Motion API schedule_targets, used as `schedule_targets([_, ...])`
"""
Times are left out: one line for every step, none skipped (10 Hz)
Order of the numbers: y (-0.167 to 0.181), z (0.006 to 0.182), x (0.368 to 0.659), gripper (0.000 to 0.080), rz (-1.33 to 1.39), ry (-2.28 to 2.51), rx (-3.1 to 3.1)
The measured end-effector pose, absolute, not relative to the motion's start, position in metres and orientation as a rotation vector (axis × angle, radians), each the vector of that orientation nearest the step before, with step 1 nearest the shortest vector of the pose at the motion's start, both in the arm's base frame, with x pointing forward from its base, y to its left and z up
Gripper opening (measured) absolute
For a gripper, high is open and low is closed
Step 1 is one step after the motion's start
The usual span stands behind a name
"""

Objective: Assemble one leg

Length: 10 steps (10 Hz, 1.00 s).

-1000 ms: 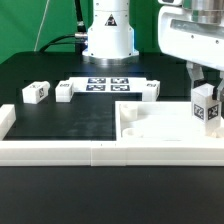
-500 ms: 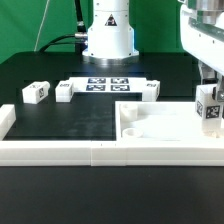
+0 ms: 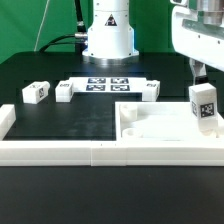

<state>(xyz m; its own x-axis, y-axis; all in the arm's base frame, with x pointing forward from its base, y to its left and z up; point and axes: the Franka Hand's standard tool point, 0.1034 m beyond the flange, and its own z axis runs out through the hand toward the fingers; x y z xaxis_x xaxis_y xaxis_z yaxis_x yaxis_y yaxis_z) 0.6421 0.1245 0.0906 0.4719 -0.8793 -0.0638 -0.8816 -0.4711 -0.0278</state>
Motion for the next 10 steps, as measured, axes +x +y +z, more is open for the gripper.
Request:
schedule_targets([0.1240,0.0904,0.6428,0.0645,0.052,1.462,-2.711])
schedule_targets([0.1239,0.0902,0.6428,0.0648,0.049,1.368,-2.759])
schedule_targets([0.1227,0.0898,0.6427,0.0648,0.044,1.193,-2.838])
schedule_targets([0.1212,0.0892,0.6428,0.0649,0.039,1.036,-2.898])
schedule_targets([0.1207,0.0890,0.6428,0.0649,0.036,0.939,-2.930])
schedule_targets([0.1199,0.0890,0.6429,0.0649,0.029,0.744,-2.985])
schedule_targets([0.1188,0.0887,0.6430,0.0649,0.023,0.564,-3.023])
schedule_targets([0.1187,0.0887,0.6430,0.0649,0.021,0.486,-3.036])
schedule_targets([0.1190,0.0887,0.6430,0.0649,0.015,0.319,-3.058])
schedule_targets([0.1202,0.0890,0.6431,0.0649,0.009,0.150,-3.070])
